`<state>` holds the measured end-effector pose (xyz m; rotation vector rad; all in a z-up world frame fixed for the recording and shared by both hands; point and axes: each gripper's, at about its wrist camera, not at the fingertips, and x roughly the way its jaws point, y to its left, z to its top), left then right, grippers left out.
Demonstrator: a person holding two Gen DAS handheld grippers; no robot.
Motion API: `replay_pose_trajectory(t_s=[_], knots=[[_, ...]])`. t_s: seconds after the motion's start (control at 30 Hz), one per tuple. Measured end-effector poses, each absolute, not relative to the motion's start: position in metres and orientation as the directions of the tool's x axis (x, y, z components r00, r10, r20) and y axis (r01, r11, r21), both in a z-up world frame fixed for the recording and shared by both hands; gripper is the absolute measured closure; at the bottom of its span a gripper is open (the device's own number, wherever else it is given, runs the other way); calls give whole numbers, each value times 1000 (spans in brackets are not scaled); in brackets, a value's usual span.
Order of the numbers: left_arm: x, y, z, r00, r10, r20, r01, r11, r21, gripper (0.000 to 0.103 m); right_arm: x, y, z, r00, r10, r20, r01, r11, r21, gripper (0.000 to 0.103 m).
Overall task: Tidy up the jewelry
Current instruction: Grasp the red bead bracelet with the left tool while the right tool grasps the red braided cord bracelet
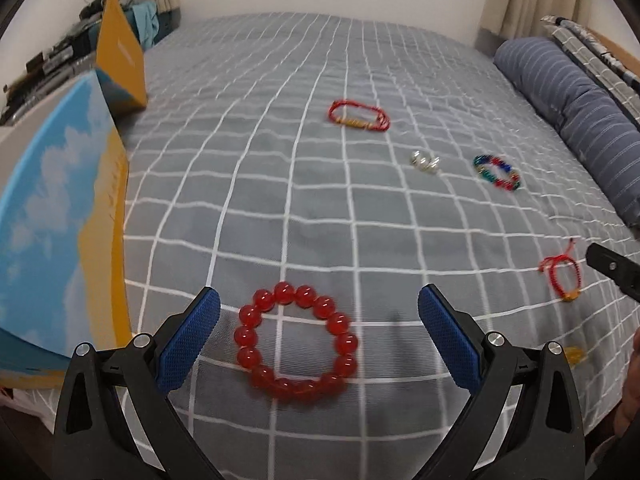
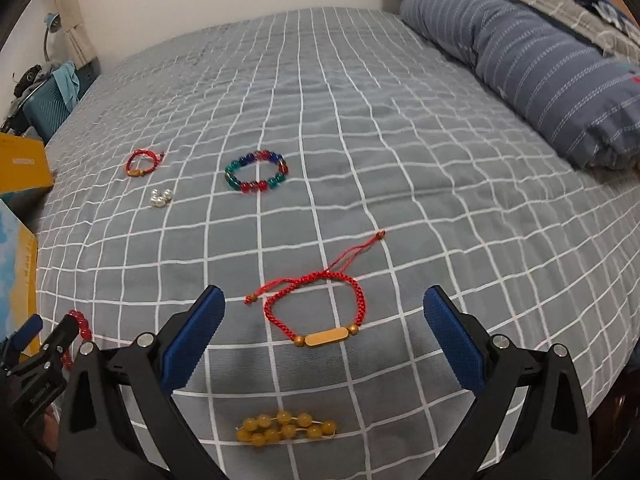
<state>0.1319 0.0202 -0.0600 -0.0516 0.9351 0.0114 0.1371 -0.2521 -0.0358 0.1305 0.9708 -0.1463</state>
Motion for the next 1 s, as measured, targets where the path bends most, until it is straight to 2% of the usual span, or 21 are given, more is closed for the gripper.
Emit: replay_pose_trajectory(t_s=[0.4, 0.5, 0.57, 0.73, 1.0], knots=[[142, 27, -88, 574, -12, -819, -39, 998, -42, 6, 147, -262, -63, 506, -66, -860, 222, 973, 55, 8], [144, 27, -89, 575, -26, -817, -31, 998, -54, 7, 149, -263, -67, 503, -84, -860, 239, 970, 45, 10], [145, 28, -89, 571, -30, -821, -34, 998, -60, 13, 151, -264, -71, 494, -84, -865, 242, 969, 44, 14], [146, 30, -90, 560, -18, -828, -40, 998, -49, 38, 156, -264, -81, 452, -84, -888, 243, 970, 31, 34], [144, 35, -88, 537, -31, -843, -50, 996, -68, 62, 156, -260, -83, 433, -73, -898, 225, 974, 29, 65]])
